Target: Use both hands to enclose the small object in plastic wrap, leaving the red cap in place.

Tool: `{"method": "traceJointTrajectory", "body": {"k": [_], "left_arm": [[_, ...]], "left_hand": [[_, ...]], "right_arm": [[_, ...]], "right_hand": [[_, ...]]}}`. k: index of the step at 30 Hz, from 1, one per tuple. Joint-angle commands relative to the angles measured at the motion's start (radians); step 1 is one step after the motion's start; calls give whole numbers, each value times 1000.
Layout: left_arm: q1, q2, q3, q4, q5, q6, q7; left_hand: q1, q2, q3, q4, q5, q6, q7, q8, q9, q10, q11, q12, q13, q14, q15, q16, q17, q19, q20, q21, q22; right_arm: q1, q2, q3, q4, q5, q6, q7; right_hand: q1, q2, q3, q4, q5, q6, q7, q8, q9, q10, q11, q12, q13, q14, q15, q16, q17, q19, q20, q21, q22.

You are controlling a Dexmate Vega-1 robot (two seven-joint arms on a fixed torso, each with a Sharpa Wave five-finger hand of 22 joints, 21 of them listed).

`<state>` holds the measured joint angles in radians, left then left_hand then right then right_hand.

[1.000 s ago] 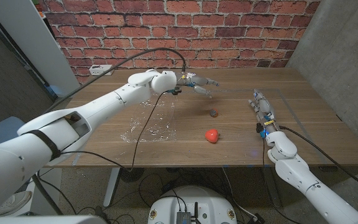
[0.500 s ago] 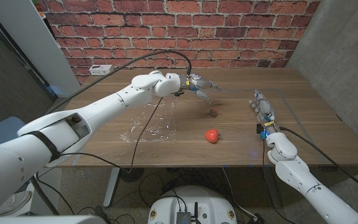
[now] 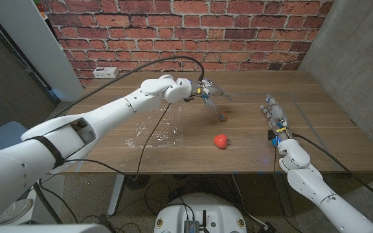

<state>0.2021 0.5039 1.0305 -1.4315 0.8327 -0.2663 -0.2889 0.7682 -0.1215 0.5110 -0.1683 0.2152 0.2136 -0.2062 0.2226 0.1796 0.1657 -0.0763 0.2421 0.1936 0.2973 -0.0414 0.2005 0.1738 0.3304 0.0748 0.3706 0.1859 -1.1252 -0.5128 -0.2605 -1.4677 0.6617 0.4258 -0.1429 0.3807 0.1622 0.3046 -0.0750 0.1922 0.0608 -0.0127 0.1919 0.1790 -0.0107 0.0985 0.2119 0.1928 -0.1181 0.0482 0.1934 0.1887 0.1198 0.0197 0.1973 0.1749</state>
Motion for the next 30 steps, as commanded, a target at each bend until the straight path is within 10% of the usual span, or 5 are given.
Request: {"method": "traceJointTrajectory", "body": {"k": [1,30], "left_arm": [[-10,-22,21,26,26,-30,-1],[-44,-66,69,120,12,-86,-33]], "left_hand": [[28,6,-15,3,13,18,8,-2,5,32,-3,5,5,29,-71,10,4,3,1,-6,1],[141,81,-43,13,21,92,13,-6,8,61,7,-3,10,36,-58,4,10,23,8,-13,4]], "right_arm": [[-13,-2,5,-12,0,3,-8],[-33,-1,9,-24,-1,3,-17]], "right_hand": [[-4,2,3,7,0,12,2,1,3,-1,8,-4,3,0,4,7,4,4,4,2,1],[-9,1,3,10,0,13,1,-1,4,0,9,-5,4,0,4,6,4,3,5,2,1]]}}
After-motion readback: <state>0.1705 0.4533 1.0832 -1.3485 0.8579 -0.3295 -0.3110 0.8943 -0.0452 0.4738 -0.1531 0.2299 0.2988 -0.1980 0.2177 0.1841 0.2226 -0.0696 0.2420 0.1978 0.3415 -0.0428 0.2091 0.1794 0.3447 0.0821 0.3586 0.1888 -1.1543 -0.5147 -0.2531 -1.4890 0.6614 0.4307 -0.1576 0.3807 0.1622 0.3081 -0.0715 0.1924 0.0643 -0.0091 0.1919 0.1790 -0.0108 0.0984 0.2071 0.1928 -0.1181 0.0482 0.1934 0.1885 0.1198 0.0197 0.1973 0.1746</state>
